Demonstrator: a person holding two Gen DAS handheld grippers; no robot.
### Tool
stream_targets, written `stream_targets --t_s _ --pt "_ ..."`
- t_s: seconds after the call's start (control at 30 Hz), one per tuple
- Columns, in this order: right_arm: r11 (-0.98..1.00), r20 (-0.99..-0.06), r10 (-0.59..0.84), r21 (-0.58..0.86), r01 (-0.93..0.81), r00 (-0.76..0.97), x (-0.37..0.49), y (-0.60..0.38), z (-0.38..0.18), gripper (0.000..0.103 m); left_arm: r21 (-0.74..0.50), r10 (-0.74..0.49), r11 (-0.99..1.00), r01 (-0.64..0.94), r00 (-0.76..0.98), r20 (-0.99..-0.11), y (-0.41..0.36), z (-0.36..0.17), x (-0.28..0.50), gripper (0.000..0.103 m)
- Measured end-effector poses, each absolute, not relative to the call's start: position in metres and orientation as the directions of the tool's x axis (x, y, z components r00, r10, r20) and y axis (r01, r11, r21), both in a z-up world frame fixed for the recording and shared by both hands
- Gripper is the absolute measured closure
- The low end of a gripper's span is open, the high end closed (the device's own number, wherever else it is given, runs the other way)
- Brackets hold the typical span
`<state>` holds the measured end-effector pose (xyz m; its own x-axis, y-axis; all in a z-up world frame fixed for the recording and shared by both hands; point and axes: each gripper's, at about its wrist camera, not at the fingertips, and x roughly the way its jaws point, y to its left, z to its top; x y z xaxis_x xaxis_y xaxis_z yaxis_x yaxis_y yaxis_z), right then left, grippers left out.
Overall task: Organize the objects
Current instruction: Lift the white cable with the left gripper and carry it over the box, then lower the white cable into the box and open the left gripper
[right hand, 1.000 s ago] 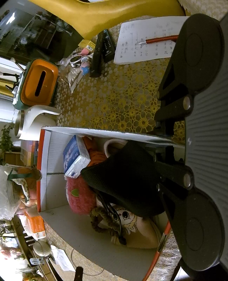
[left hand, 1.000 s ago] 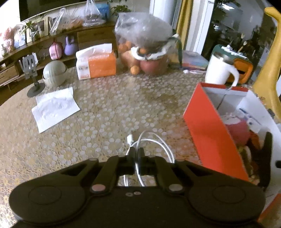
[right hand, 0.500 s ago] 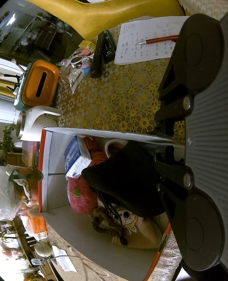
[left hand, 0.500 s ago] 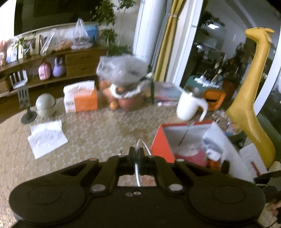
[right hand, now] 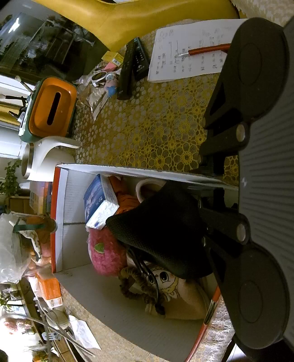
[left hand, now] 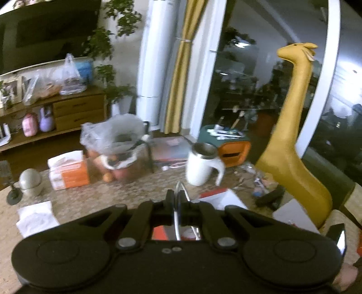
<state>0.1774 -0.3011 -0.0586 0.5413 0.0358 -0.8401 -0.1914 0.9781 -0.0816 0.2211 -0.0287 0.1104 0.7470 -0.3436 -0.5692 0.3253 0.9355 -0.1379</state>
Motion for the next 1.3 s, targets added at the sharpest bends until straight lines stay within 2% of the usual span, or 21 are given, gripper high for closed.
stream_targets --t_s 0.5,0.77,1.07,1.3 --pt "0.978 -0.840 0.048 -0.071 -0.197 0.540 0.178 -0.302 -0.060 0.095 -0.214 -0.479 0.867 0.451 0.632 -0.608 -0.100 0.070 0.220 0.103" --pt "0.977 -0.841 0.050 -0.070 -0.199 0.539 0.178 -0.303 -0.060 0.095 -0.244 -0.486 0.861 0.446 0.578 -0.655 -0.108 0.031 0.220 0.103" --pt "0.978 -0.841 0.049 -0.070 -0.199 0.538 0.179 -0.302 -0.060 0.095 -0.141 -0.378 0.888 0.438 0.521 -0.765 -0.119 -0.028 0.226 0.103" --pt "0.978 -0.842 0.049 -0.070 -0.199 0.537 0.179 -0.302 -0.059 0.095 -0.048 -0.293 0.889 0.456 0.485 -0.824 -0.126 -0.054 0.232 0.102"
